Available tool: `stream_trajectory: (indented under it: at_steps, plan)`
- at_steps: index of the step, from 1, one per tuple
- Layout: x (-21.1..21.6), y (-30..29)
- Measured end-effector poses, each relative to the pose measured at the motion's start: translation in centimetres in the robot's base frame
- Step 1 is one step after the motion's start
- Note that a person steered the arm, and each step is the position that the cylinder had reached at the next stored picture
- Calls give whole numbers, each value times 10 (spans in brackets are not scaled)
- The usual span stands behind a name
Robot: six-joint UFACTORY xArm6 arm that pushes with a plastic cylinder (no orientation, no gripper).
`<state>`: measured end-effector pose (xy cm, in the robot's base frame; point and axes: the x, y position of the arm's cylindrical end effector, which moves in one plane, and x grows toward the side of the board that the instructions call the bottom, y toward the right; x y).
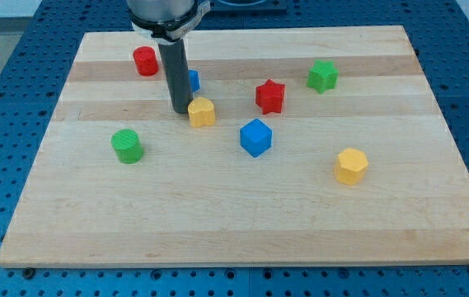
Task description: Slide the heart diagonally bottom right to the triangle
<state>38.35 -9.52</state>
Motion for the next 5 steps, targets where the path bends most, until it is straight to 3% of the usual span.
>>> stream_trajectory:
  at_steps: [2,4,5]
  plan:
    - [2,1]
    - [3,-77]
    - [5,-85]
